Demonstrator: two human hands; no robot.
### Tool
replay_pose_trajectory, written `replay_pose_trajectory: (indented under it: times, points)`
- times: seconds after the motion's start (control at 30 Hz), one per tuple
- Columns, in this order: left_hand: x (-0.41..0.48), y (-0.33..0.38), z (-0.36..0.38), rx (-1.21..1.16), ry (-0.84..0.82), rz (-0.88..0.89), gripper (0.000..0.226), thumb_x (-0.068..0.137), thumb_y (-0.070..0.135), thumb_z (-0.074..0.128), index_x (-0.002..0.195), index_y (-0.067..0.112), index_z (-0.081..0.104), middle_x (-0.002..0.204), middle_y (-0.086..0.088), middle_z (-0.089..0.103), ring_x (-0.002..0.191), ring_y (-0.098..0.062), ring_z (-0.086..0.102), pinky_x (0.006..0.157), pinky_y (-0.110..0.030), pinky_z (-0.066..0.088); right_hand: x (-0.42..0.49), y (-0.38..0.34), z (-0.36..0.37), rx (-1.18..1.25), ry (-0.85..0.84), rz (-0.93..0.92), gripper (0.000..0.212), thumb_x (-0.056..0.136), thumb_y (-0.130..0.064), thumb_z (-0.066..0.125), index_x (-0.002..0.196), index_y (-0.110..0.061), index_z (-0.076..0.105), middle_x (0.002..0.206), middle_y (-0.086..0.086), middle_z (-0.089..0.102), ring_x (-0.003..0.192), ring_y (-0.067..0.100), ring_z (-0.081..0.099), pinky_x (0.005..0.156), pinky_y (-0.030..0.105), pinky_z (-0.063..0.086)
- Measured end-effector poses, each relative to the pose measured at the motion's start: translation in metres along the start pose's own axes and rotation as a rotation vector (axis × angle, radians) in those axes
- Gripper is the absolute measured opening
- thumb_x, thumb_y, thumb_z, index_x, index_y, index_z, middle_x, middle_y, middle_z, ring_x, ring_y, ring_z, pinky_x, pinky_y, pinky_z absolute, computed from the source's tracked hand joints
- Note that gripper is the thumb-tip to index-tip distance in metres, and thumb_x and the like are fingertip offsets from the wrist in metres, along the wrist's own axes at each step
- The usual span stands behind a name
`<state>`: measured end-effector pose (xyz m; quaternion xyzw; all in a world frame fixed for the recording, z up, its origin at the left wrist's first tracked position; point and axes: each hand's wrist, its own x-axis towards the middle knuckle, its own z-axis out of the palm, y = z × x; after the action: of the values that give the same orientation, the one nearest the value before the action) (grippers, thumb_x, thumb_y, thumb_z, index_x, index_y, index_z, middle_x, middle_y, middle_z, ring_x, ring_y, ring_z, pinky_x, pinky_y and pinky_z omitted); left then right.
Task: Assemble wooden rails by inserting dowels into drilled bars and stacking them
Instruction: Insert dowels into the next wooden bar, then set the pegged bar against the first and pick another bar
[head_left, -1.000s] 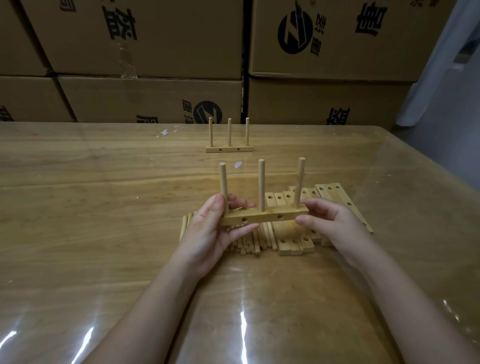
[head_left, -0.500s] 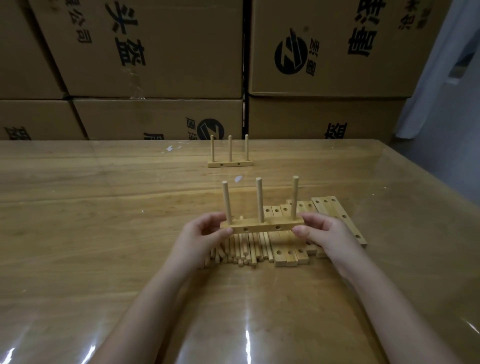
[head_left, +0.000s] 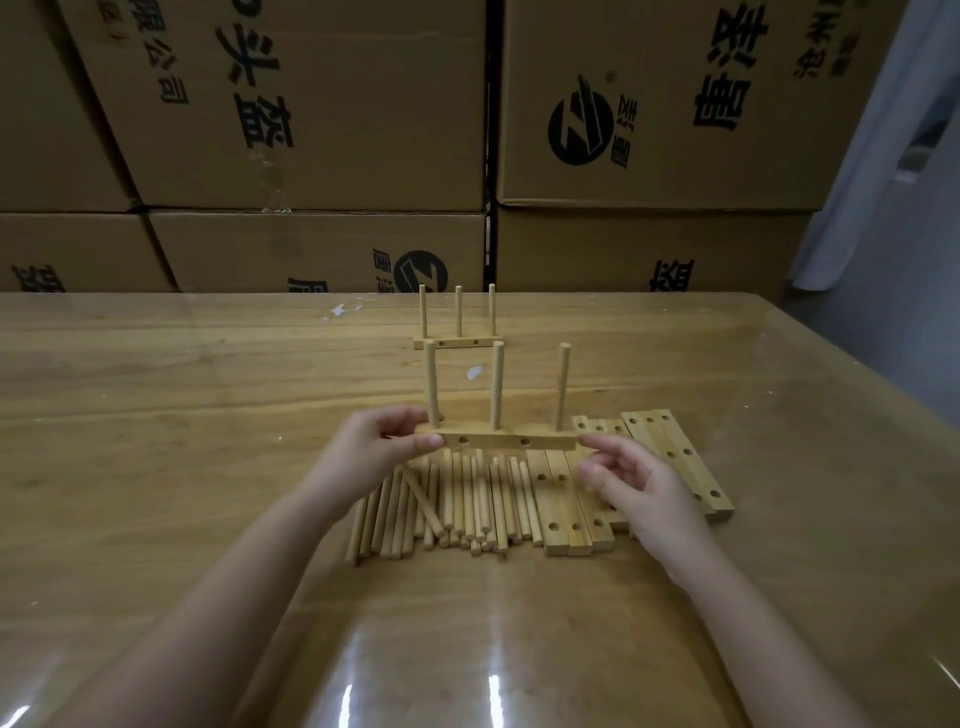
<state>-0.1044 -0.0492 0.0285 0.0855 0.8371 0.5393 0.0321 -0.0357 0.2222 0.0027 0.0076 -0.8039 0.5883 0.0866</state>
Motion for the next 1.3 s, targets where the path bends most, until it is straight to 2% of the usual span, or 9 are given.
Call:
replay_pose_trajectory:
  times: [0.1,0.2,0.37,0.53,0.6,0.67,0.9,1.1,1.3]
  points:
    - [0.019,-0.006,-0.007,0.022,0.079,0.015,0.042,0.081,0.023,0.07,0.122,0.022,0.06,0.103,0.02,0.06,0.095,0.005,0.056,0.077,-0.014,0.044,-0.002,0.007,0.007,-0.227,0.012,-0.045,0.015,0.088,-0.026,0.06,0.096,-0.039,0.062,0.083,-0.009,0.065,0.078,0.005,0.06,0.066,0.017,0.051]
    - [0.042,-0.013,-0.009,0.043,0.142,0.011,0.046,0.085,0.019,0.067,0.129,0.016,0.055,0.114,0.011,0.056,0.107,-0.004,0.049,0.086,-0.02,0.04,-0.004,0.011,0.015,-0.452,0.017,-0.157,0.01,0.088,-0.029,0.059,0.09,-0.035,0.066,0.08,-0.017,0.063,0.074,0.002,0.057,0.065,0.024,0.05]
    - [0.077,-0.023,-0.005,0.06,0.133,-0.068,0.047,0.089,0.02,0.064,0.134,0.016,0.051,0.131,-0.004,0.057,0.117,-0.015,0.051,0.098,-0.033,0.041,0.0,0.015,0.014,-0.451,0.061,-0.219,0.009,0.086,-0.027,0.062,0.083,-0.032,0.069,0.073,-0.021,0.062,0.074,0.003,0.056,0.06,0.019,0.046]
    - [0.107,-0.034,0.004,0.184,0.111,-0.096,0.047,0.088,0.024,0.066,0.133,0.017,0.053,0.132,-0.006,0.057,0.122,-0.021,0.051,0.102,-0.034,0.038,0.002,0.015,0.015,-0.431,0.06,-0.227,0.01,0.085,-0.026,0.062,0.079,-0.03,0.07,0.072,-0.019,0.062,0.071,0.006,0.057,0.059,0.026,0.049]
    - [0.119,-0.038,0.003,0.228,0.102,-0.113,0.047,0.088,0.027,0.066,0.132,0.018,0.054,0.132,-0.005,0.057,0.124,-0.023,0.049,0.11,-0.044,0.034,0.003,0.016,0.015,-0.441,0.057,-0.234,0.011,0.085,-0.026,0.061,0.079,-0.029,0.069,0.071,-0.017,0.061,0.07,0.008,0.056,0.059,0.029,0.049]
    - [0.129,-0.041,0.0,0.272,0.087,-0.112,0.046,0.089,0.028,0.065,0.132,0.019,0.054,0.133,-0.005,0.057,0.126,-0.025,0.048,0.111,-0.05,0.031,0.002,0.016,0.015,-0.439,0.059,-0.24,0.011,0.085,-0.027,0.061,0.077,-0.029,0.069,0.07,-0.016,0.061,0.069,0.009,0.056,0.059,0.03,0.048]
    - [0.163,-0.05,-0.007,0.382,0.128,-0.07,0.039,0.09,0.031,0.063,0.127,0.021,0.06,0.128,-0.006,0.056,0.121,-0.026,0.049,0.105,-0.05,0.038,0.003,0.013,0.014,-0.493,0.012,-0.276,0.011,0.084,-0.029,0.06,0.079,-0.034,0.068,0.076,-0.018,0.061,0.07,0.008,0.056,0.055,0.016,0.042]
    - [0.184,-0.052,-0.007,0.414,0.181,-0.091,0.038,0.088,0.034,0.065,0.124,0.023,0.061,0.126,-0.003,0.057,0.119,-0.026,0.049,0.103,-0.048,0.041,0.003,0.012,0.015,-0.499,0.008,-0.262,0.012,0.084,-0.03,0.059,0.078,-0.032,0.069,0.072,-0.015,0.06,0.067,0.009,0.055,0.055,0.027,0.046]
    - [0.198,-0.053,-0.004,0.393,0.271,-0.059,0.024,0.086,0.028,0.069,0.107,0.024,0.059,0.105,0.005,0.058,0.108,-0.02,0.054,0.096,-0.042,0.047,0.003,0.01,0.015,-0.519,0.013,-0.265,0.011,0.084,-0.026,0.062,0.077,-0.032,0.068,0.07,-0.016,0.059,0.065,0.008,0.054,0.053,0.026,0.045]
